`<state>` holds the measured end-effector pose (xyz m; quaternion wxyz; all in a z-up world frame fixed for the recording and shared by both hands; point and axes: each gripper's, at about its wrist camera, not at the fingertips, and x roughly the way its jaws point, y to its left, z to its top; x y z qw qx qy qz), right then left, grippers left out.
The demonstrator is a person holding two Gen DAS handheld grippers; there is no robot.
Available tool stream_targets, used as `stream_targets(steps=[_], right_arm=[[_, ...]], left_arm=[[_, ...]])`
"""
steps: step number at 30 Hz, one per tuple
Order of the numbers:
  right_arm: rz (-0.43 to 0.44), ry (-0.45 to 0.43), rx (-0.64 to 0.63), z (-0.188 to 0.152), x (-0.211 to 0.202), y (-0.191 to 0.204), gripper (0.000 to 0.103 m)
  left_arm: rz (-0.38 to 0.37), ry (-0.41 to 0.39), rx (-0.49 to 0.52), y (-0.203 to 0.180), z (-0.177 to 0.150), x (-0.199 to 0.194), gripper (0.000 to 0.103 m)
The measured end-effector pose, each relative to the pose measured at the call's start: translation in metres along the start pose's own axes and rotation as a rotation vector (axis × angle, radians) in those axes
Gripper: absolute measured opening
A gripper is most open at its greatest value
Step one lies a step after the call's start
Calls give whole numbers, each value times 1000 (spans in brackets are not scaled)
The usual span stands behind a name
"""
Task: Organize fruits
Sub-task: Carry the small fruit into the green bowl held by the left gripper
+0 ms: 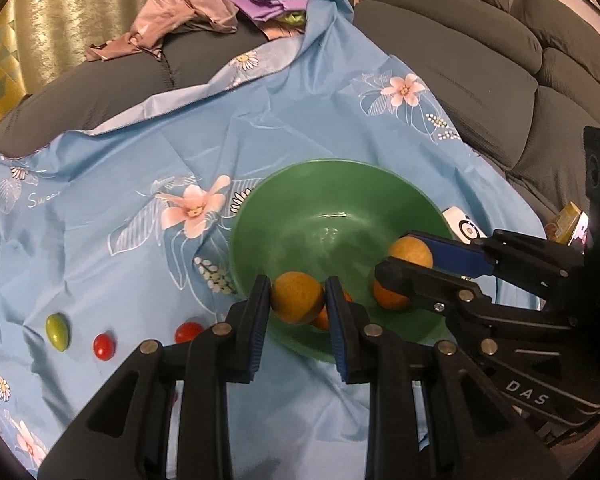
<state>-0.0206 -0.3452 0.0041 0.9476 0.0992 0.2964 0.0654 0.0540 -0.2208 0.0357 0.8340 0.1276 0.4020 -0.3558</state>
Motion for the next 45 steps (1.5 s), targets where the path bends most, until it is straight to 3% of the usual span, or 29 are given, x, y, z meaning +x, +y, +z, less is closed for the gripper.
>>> stream_targets(steps=[23, 45], right_arm=[[-44, 49, 64, -6, 24, -32, 27], [-52, 94, 81, -9, 33, -39, 27]], left_arm=[[-9, 92, 54, -7, 13, 55, 28], [26, 143, 69, -10, 13, 72, 28]])
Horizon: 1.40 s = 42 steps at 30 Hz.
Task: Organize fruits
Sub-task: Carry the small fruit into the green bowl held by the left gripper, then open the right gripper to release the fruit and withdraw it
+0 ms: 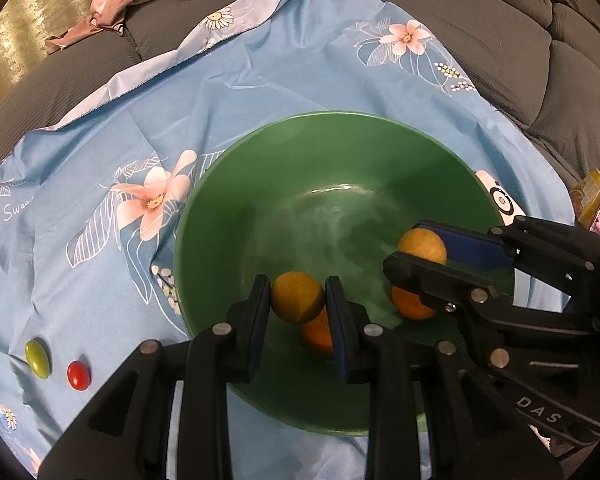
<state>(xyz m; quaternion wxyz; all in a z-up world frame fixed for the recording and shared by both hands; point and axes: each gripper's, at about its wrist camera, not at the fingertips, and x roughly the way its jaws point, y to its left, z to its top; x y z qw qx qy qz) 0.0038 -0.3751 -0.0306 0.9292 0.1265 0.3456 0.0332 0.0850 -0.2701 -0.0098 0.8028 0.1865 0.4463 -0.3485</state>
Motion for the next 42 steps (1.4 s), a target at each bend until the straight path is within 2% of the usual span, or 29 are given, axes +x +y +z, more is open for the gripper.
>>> stream_targets(steps=[13, 15, 17, 21, 25, 29, 32, 34, 37, 42], right_arm=[[-17, 21, 3, -1, 4, -1, 27], [-24, 21, 5, -1, 4, -1, 27], [-32, 21, 13, -2, 4, -2, 27], [-46, 22, 34, -2, 0, -7, 27], [-55, 13, 50, -3, -6, -6, 27], [-66, 0, 49, -5, -18, -1, 30], [-71, -9, 47, -7, -27, 6, 36], [-66, -15, 40, -8, -32, 11, 36], [-53, -25, 16, -11, -41, 24, 36], [-26, -45, -37, -13, -55, 52, 37]], left_arm=[[32, 21, 3, 1, 2, 6, 28], [43, 20, 0, 1, 1, 6, 34], [63, 20, -7, 3, 1, 6, 49], [74, 5, -22, 7, 1, 0, 60], [66, -16, -35, 9, -2, -12, 67], [96, -44, -59, 12, -13, -30, 83], [88, -63, -106, 21, -28, -47, 84], [107, -77, -132, 26, -40, -60, 85], [144, -94, -165, 34, -58, -77, 95], [181, -115, -259, 50, -98, -104, 96]])
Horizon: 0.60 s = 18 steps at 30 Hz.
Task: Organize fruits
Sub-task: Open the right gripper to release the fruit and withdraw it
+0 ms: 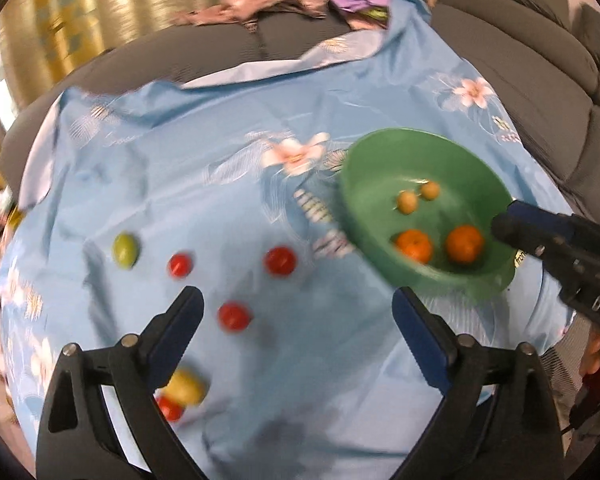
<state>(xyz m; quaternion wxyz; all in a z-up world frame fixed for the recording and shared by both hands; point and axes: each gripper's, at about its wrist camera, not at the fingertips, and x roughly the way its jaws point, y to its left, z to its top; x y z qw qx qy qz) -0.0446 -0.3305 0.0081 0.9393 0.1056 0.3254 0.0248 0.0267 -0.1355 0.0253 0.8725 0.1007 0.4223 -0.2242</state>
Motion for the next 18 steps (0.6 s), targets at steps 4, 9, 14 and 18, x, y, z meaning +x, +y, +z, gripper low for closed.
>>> stream_targets(steps=[4, 9, 14, 18], right_arm=[[25, 0, -44, -3, -5, 23, 37], [60, 3, -111, -7, -12, 54, 37], [87, 9, -163, -10, -14, 78, 37], [101, 16, -197, -13, -14, 94, 37]], left_arm=[[41, -5, -57, 22, -24, -19, 96], [84, -20, -110, 47, -52, -43, 96], [119, -22, -157, 67, -72, -58, 96], [131, -22, -188, 78, -85, -65, 96]])
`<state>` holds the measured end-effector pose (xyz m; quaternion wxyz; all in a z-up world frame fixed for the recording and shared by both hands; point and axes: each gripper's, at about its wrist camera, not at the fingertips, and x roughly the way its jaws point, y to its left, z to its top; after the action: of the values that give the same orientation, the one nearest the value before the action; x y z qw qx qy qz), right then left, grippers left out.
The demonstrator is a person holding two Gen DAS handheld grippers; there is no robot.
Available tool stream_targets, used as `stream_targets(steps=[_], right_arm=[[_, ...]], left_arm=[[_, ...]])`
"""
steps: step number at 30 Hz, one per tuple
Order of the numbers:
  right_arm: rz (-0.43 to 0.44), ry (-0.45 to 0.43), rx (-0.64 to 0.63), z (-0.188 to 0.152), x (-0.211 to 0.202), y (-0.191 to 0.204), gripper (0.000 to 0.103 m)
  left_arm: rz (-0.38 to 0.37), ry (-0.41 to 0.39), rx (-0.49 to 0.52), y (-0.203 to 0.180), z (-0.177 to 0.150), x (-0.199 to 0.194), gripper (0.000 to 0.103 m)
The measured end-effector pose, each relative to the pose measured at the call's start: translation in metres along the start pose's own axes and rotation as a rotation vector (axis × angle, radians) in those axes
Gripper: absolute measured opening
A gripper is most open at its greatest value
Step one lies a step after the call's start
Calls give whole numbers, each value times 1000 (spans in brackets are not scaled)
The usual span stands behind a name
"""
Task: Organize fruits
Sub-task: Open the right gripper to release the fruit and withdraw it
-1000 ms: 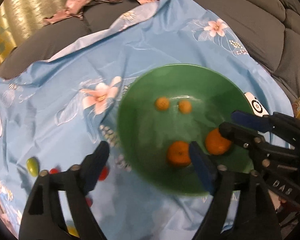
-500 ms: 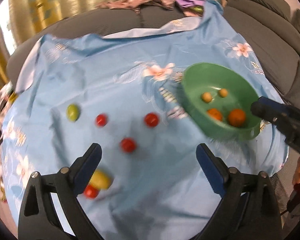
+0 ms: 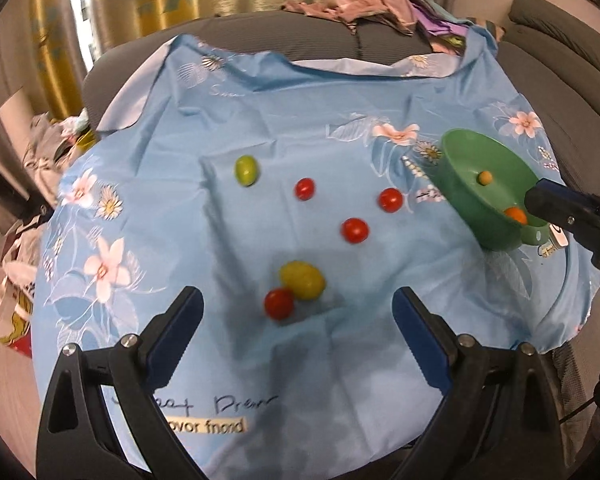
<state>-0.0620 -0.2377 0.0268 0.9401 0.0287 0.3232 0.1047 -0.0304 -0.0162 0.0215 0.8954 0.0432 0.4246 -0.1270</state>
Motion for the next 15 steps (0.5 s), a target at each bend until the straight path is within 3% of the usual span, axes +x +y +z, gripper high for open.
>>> stream_targets(steps=[8, 15], right_arm=[[31, 41, -39, -4, 12, 24, 37], [93, 134, -52, -17, 38, 39, 37]], left_arm=[[21, 27, -45, 27, -21, -1, 96], [29, 56, -98, 55, -40, 7, 95]])
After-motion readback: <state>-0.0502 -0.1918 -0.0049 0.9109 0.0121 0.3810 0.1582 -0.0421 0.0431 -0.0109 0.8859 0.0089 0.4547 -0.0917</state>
